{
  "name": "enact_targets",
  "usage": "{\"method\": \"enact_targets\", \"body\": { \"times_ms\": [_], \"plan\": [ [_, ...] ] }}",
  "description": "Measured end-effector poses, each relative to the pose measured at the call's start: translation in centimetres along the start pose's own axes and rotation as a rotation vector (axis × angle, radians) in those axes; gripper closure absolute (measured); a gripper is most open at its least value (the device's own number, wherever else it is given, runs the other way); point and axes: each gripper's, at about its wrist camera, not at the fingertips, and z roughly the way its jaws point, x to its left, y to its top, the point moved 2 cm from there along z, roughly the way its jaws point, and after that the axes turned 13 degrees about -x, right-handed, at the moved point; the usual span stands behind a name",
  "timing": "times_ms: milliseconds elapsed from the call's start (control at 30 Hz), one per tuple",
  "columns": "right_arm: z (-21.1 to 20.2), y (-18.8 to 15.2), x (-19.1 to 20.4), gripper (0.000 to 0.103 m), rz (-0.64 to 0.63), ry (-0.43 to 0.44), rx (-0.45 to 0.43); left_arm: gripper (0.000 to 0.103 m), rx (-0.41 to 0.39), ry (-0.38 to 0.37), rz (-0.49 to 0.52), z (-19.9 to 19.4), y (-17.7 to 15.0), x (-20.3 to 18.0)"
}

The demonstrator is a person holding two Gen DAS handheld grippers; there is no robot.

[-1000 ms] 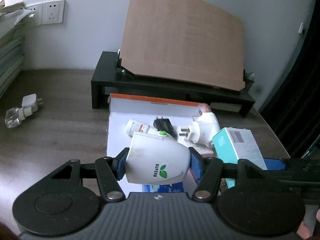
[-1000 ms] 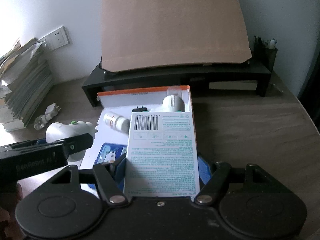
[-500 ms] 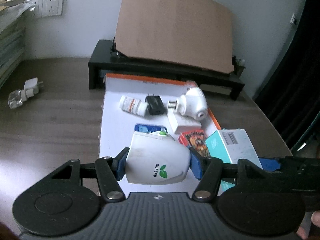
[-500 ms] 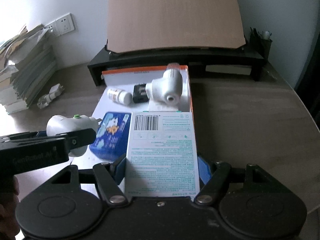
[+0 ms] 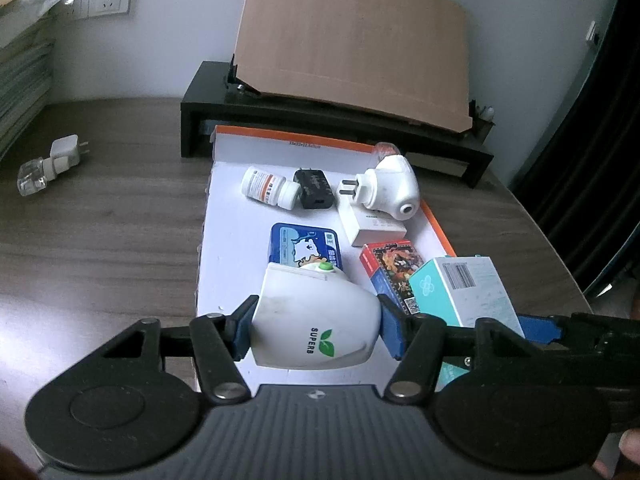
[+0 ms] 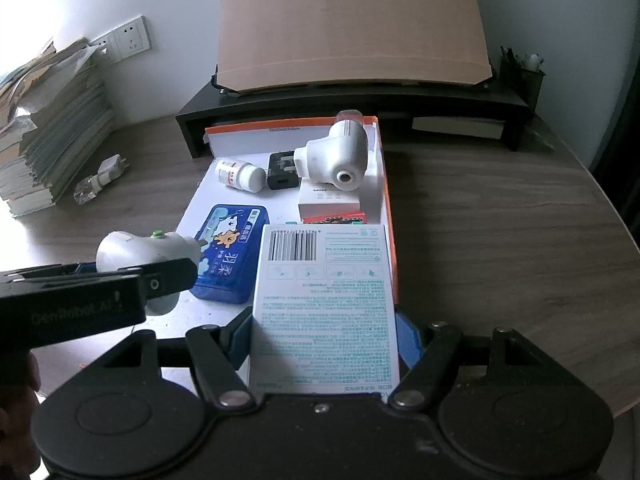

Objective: Organize rigid objects
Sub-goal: 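Lower and release the white device with the left gripper while the right releases the teal box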

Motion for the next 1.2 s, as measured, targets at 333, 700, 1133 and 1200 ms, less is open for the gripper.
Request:
{"method": "enact_targets", "body": {
  "times_ms": [333,700,1133,1200],
  "plan": [
    [0.0,0.0,0.1,0.019,0.0,0.001,0.001,0.041,0.008,-0.002,0.0,0.0,-0.2,-0.1],
    [0.1,-0.1,0.6,0.017,-0.04,-0.003,-0.013,0.042,0.022,-0.011,-0.008,0.5,-0.4,-0.4],
    [-0.2,1.6,2.0,0.015,-0.057,0.004,-0.075,0.023,-0.005,0.06,-0.017,-0.3,1.1,0.9],
    [-0.1,1.9,2.5,0.014,-0.063,0.01,-0.079,0.023,-0.009,0.075,-0.021,-0.4,1.4,1.3]
  ]
}}
